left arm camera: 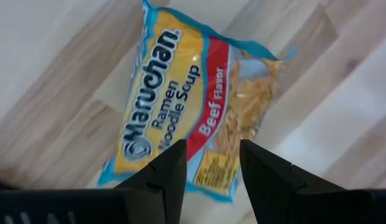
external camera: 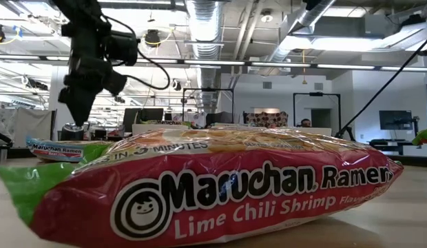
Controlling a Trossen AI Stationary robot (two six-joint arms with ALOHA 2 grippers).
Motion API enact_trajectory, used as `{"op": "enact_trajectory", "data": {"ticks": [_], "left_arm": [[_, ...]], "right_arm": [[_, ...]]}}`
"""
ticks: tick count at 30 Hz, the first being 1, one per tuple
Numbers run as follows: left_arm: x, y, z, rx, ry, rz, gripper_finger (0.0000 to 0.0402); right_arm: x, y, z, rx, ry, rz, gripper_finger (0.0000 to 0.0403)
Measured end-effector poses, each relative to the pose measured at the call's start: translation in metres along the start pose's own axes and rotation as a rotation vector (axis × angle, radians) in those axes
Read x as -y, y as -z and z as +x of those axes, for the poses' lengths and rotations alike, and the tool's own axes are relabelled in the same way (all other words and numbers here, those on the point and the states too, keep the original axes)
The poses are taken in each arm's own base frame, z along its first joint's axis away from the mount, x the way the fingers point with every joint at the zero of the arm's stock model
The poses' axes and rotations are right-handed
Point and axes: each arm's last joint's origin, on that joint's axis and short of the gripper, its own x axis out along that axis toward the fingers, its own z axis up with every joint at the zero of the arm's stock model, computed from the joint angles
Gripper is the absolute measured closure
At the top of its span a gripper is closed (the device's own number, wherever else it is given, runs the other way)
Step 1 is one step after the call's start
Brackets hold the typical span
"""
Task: Sort Maruchan noodles
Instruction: Put the blue noodle pack into the middle white bin
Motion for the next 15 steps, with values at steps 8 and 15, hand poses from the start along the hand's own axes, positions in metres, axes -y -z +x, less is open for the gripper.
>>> {"op": "enact_trajectory", "data": {"ticks": [8,15], "left_arm": [[-0.005,0.005,0.021,0.03,0.025,-0.016,0.0269],[-0.011,0.011,0.04,0.052,0.004,-0.033,0.0269]], "right_arm": [[0.01,-0.004,0.004,-0.005,0.025,0.044,0.0212],[0.013,-0.009,0.005,0.024,0.022,0.076,0.0212]]}}
